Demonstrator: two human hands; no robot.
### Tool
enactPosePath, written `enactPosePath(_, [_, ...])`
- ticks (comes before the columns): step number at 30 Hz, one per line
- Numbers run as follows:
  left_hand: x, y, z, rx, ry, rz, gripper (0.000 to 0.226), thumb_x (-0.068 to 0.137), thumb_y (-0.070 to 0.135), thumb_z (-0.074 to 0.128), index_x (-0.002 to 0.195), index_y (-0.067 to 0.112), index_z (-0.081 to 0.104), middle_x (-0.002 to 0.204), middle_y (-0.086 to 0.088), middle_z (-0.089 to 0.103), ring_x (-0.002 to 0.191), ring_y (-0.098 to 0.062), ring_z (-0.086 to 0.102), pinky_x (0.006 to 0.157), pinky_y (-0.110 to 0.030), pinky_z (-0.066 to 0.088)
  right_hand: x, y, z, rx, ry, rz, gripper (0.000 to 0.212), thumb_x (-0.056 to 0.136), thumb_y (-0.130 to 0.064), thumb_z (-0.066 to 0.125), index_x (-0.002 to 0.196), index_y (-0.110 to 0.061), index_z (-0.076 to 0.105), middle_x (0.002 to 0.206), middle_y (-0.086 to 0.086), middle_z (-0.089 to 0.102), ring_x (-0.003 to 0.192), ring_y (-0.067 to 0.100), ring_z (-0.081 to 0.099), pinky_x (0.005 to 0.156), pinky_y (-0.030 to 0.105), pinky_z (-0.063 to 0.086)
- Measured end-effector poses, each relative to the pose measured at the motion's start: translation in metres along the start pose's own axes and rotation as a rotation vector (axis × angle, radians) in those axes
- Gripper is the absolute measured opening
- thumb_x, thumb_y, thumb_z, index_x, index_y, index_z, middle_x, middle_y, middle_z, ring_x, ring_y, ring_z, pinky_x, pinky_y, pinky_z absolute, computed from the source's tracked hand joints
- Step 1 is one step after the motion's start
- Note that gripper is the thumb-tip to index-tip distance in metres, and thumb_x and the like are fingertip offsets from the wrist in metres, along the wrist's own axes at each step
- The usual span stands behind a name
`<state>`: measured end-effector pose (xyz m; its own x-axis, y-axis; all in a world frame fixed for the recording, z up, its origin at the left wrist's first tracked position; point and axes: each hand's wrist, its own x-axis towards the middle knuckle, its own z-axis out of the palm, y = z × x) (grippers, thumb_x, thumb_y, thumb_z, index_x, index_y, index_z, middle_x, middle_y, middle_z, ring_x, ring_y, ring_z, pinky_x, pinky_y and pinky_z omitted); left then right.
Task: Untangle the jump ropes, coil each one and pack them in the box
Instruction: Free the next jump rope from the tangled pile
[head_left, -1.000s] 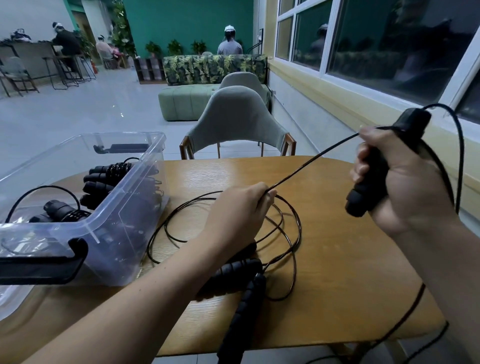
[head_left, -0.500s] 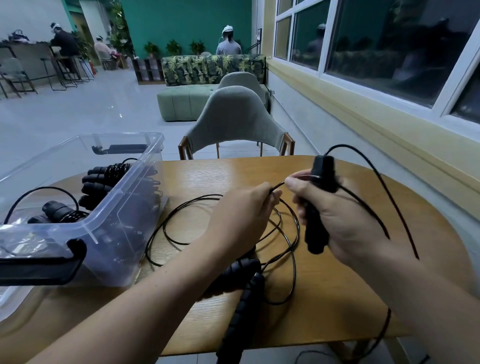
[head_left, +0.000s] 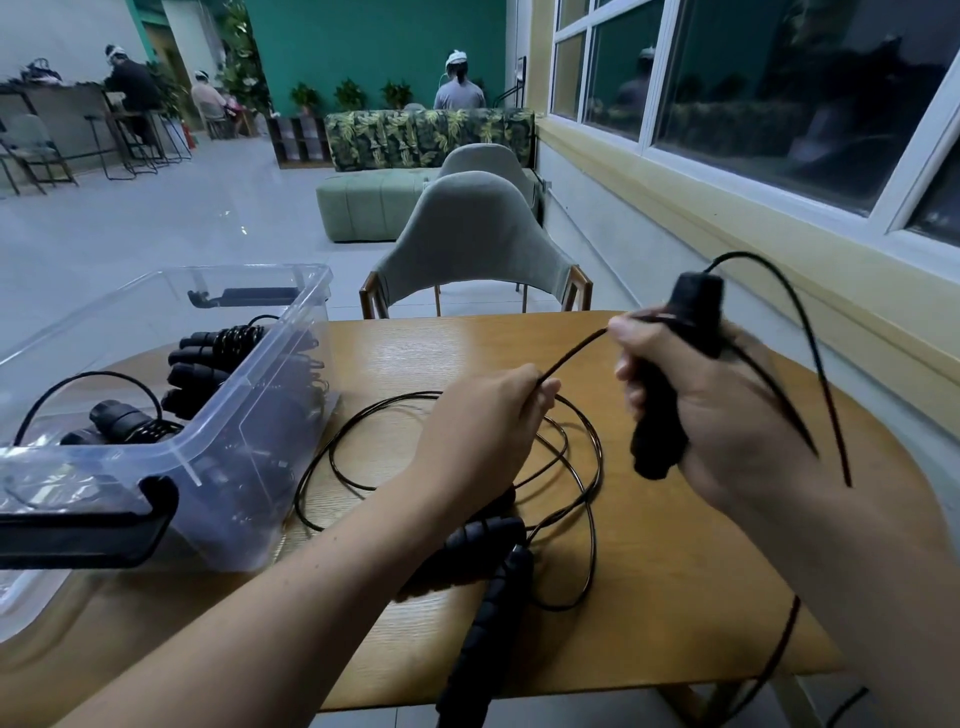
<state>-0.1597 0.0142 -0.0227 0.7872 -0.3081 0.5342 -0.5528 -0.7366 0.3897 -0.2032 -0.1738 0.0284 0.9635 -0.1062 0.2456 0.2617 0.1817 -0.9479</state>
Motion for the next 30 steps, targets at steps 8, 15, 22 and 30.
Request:
enactPosePath(8, [0.004, -0.01, 0.0, -0.009, -0.009, -0.049, 0.036, 0.111, 0.038, 0.046, 0.094, 0.018, 0.07, 0.064, 0.017, 0.052, 0.068, -0.013, 0.061, 0.066, -0.042, 0.052, 0.014, -0.038, -0.028, 0.197, 0.152, -0.064, 0.024, 0.1, -0.018, 0.07, 0.081, -0.02, 0.056, 0.068, -0.004, 0.055, 0.056, 0.011, 0.045, 0.054, 0.023, 0.039])
enactPosePath(15, [0.003, -0.002, 0.001, -0.016, 0.0, -0.045, 0.042, 0.112, 0.041, 0.041, 0.096, 0.016, 0.07, 0.078, 0.005, 0.069, 0.071, -0.018, 0.061, 0.066, -0.044, 0.051, 0.013, -0.016, -0.022, 0.165, 0.147, 0.024, 0.016, 0.092, -0.019, 0.08, 0.087, -0.019, 0.065, 0.071, 0.0, 0.06, 0.056, 0.014, 0.049, 0.053, 0.025, 0.043])
enactPosePath(22, [0.001, 0.009, -0.003, 0.015, 0.032, 0.034, 0.045, 0.109, 0.044, 0.036, 0.094, 0.014, 0.067, 0.075, 0.002, 0.067, 0.067, -0.022, 0.059, 0.063, -0.046, 0.046, -0.001, 0.015, 0.002, -0.04, -0.045, 0.057, 0.019, 0.09, -0.018, 0.081, 0.105, -0.007, 0.075, 0.08, 0.007, 0.066, 0.063, 0.018, 0.058, 0.056, 0.028, 0.05])
enactPosePath(30, [-0.002, 0.011, -0.005, 0.017, 0.088, 0.119, 0.027, 0.108, 0.03, 0.04, 0.082, 0.027, 0.047, 0.068, 0.011, 0.052, 0.06, -0.017, 0.05, 0.052, -0.037, 0.04, -0.008, 0.029, 0.016, -0.112, -0.106, 0.041, 0.021, 0.094, -0.014, 0.079, 0.108, -0.001, 0.073, 0.079, 0.011, 0.07, 0.064, 0.022, 0.06, 0.057, 0.031, 0.051])
